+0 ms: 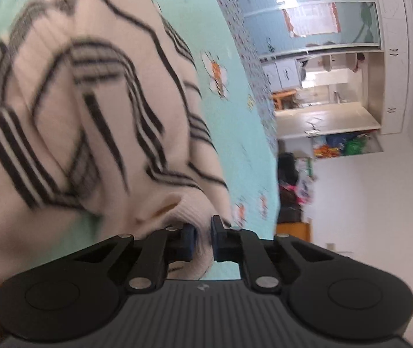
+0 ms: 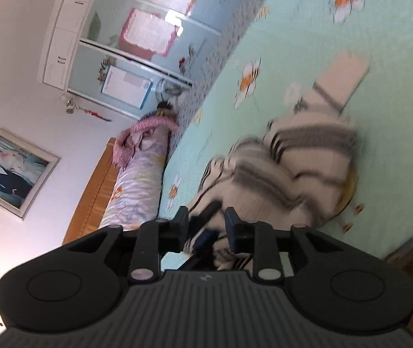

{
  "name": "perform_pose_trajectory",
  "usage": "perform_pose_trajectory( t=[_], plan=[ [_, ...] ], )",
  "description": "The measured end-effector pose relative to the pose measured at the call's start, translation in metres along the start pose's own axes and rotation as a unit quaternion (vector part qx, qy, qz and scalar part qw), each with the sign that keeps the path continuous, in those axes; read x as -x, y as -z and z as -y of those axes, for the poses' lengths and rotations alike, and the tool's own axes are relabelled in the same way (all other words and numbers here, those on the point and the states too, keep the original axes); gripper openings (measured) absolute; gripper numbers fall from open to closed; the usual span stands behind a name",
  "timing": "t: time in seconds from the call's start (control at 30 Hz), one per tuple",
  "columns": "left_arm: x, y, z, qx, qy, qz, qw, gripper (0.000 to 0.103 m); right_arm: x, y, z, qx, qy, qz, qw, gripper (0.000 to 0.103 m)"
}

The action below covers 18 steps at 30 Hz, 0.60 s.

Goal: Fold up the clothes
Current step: 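Grasp a sweater sleeve cuff with the left gripper and lift it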

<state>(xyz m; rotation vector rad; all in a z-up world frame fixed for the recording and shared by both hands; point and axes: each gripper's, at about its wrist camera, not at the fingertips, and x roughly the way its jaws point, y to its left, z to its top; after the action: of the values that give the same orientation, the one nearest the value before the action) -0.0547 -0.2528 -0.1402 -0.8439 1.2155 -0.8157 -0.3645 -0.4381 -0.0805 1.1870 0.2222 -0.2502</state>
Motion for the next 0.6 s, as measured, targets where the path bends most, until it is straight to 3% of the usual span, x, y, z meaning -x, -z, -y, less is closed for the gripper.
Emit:
perform_pose_trajectory(
  t=[0.13, 0.2, 0.27, 0.33, 0.43, 0.53, 0.6],
  plan=[
    [0.013, -0.018, -0.001, 0.000, 0.009, 0.022, 0.9997, 0.009, 0.017, -0.005, 0.018, -0.015, 0.029, 0.020, 0.999, 0.034],
    [0.036, -0.033, 0.019, -0.050, 0.035, 0.058, 0.9965, 0.009, 0.021, -0.006, 0.023, -0.021, 0.037, 0.028, 0.999, 0.034],
    [0.073, -0.052, 0.041, -0.108, 0.056, 0.113, 0.9862, 0.009, 0.022, -0.008, 0.021, -0.014, 0.035, 0.036, 0.999, 0.034],
    [0.114, -0.073, 0.053, -0.134, 0.067, 0.160, 0.9756, 0.009, 0.022, -0.011, 0.014, 0.006, 0.033, 0.041, 0.999, 0.034],
    [0.185, -0.101, 0.064, -0.189, 0.074, 0.219, 0.9544, 0.009, 0.018, -0.014, 0.005, 0.031, 0.026, 0.044, 0.998, 0.034],
    [0.245, -0.111, 0.062, -0.250, 0.047, 0.252, 0.9335, 0.009, 0.009, -0.019, -0.002, 0.051, 0.021, 0.040, 0.998, 0.035],
    [0.268, -0.113, 0.044, -0.240, 0.035, 0.259, 0.9350, 0.009, -0.002, -0.019, -0.008, 0.071, 0.022, 0.029, 0.997, 0.035]
  ],
)
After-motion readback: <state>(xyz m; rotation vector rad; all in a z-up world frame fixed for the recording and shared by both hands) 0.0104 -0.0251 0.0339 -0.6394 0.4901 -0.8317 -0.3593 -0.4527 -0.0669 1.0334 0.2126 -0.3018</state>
